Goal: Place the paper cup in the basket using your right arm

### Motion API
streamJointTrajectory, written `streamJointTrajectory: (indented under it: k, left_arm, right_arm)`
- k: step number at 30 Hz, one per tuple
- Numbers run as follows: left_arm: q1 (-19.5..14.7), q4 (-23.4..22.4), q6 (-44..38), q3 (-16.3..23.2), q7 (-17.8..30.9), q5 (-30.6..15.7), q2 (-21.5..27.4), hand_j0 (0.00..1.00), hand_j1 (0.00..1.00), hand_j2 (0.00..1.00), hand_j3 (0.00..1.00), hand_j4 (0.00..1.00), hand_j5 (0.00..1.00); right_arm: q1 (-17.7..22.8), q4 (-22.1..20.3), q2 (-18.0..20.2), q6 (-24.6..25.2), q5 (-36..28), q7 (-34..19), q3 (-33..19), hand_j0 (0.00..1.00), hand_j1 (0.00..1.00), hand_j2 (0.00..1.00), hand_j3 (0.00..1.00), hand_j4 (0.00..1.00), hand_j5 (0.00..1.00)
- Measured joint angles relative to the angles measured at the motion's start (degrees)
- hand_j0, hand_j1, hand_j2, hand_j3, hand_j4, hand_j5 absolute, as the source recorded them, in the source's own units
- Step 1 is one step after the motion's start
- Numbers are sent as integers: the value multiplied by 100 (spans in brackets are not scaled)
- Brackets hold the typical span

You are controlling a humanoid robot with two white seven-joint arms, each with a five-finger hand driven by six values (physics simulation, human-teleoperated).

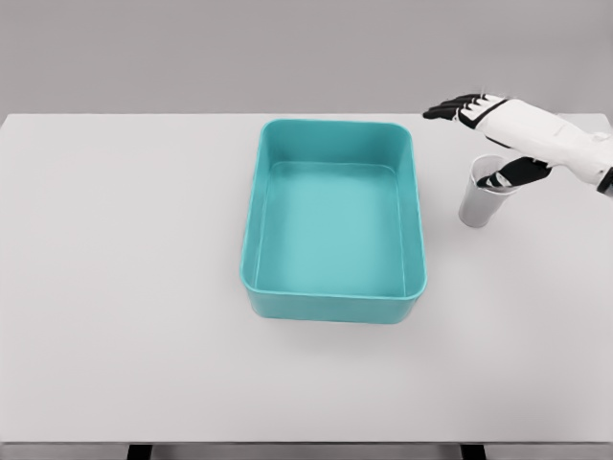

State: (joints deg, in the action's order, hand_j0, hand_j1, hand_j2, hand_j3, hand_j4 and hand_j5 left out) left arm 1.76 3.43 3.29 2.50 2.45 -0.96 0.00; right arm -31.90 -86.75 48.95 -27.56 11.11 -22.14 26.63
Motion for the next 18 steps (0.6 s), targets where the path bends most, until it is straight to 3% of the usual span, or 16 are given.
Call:
streamJointTrajectory:
  k: [8, 10, 16, 18]
  left_arm:
    - [0, 0, 0, 0, 0, 0, 0, 100, 100, 100, 100, 100, 100]
    - [0, 0, 0, 2, 0, 0, 0, 100, 100, 100, 100, 100, 100]
    - [0, 0, 1, 2, 0, 0, 0, 100, 100, 100, 100, 100, 100]
    - [0, 1, 0, 0, 0, 0, 0, 100, 100, 100, 100, 100, 100]
  right_arm:
    - [-35, 107, 46, -237, -84, 20, -93, 99, 99, 99, 99, 99, 99]
    - [193, 177, 50, -167, -543, 34, -101, 97, 97, 97, 97, 97, 97]
    - [281, 462, 163, 230, -2337, 52, -119, 100, 100, 100, 100, 100, 100]
    - [571, 615, 229, 260, -2859, 50, -121, 100, 100, 100, 100, 100, 100]
